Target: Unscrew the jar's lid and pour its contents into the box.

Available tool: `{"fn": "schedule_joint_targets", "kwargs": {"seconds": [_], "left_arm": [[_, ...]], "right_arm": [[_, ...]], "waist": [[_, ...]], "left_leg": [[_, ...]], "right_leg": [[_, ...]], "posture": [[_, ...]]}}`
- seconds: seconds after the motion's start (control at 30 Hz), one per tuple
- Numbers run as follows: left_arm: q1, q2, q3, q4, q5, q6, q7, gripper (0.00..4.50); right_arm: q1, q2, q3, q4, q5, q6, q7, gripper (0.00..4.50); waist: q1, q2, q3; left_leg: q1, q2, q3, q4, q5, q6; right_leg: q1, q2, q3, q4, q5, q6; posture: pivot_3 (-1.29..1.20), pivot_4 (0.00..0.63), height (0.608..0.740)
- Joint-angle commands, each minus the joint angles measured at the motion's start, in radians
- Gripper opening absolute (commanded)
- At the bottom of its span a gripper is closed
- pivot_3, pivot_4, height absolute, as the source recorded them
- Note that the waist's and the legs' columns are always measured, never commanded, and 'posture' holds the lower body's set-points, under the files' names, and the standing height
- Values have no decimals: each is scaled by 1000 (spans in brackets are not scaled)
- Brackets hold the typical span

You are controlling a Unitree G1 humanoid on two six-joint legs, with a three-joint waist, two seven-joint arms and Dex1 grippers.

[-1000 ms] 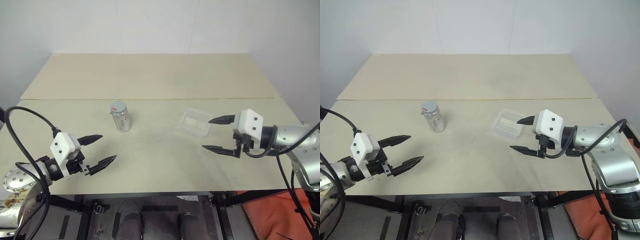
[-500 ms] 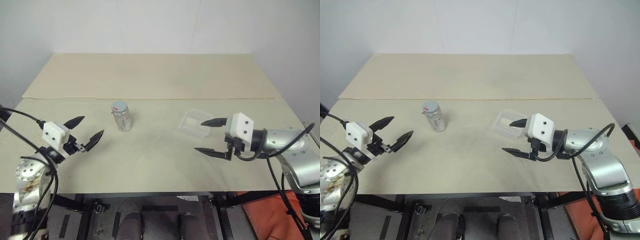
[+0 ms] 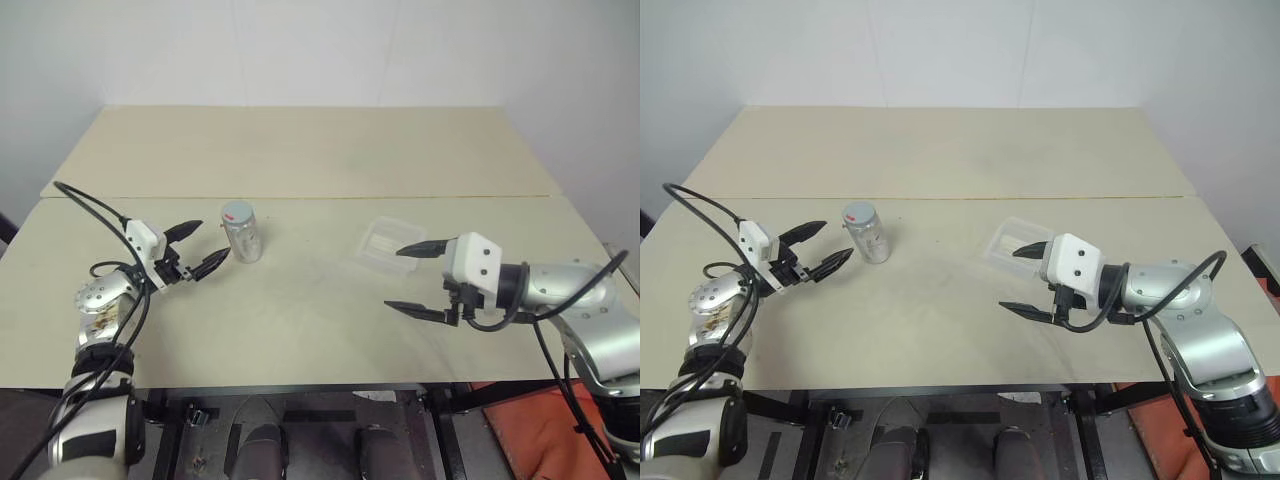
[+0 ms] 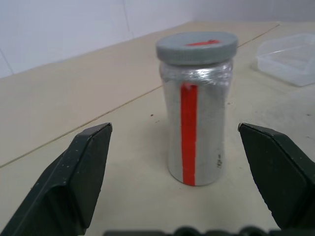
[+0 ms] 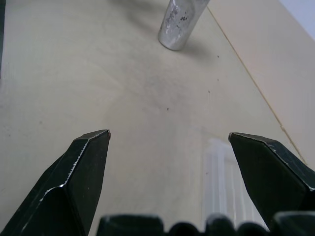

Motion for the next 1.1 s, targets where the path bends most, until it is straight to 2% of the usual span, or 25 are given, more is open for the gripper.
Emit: {"fn": "schedule_joint_targets", "kwargs": {"seconds": [0.03, 0.13, 0.5, 0.63, 1.1], "left_arm": [[-52, -11, -12, 83, 29, -56, -9, 4480], [-84, -27, -22, 136, 40, -70, -33, 4480], [-181, -87, -28, 272, 101, -133, 62, 4480], [-188, -88, -49, 294, 145, -150, 89, 4480], [-238, -108, -28, 334, 158, -113, 107, 4480]], "right_arm": [[5, -19, -52, -54, 13, 19, -21, 4500], [14, -25, -63, -66, 14, 28, -28, 4500], [21, -22, -66, -84, 6, 45, -58, 4500], [31, -24, -74, -91, 0, 47, -74, 4500], [59, -4, -52, -100, -14, 43, -112, 4500]], "waist": [[0, 0, 0], [0, 0, 0], [1, 0, 0], [-1, -1, 0], [1, -1, 0]], "left_leg": [[0, 0, 0, 0, 0, 0], [0, 0, 0, 1, 0, 0], [-4, 0, -1, 3, 0, 0], [-4, 0, -1, 3, 0, 0], [-5, 0, -2, 5, 0, 0]], "right_leg": [[0, 0, 0, 0, 0, 0], [0, 0, 0, 0, 0, 1], [-2, 0, -1, 1, 1, 2], [-2, 0, -1, 1, 1, 2], [-3, 0, -1, 2, 1, 3]], "posture": [[0, 150, 740], [0, 150, 740], [0, 150, 740], [0, 150, 740], [0, 150, 740]]}}
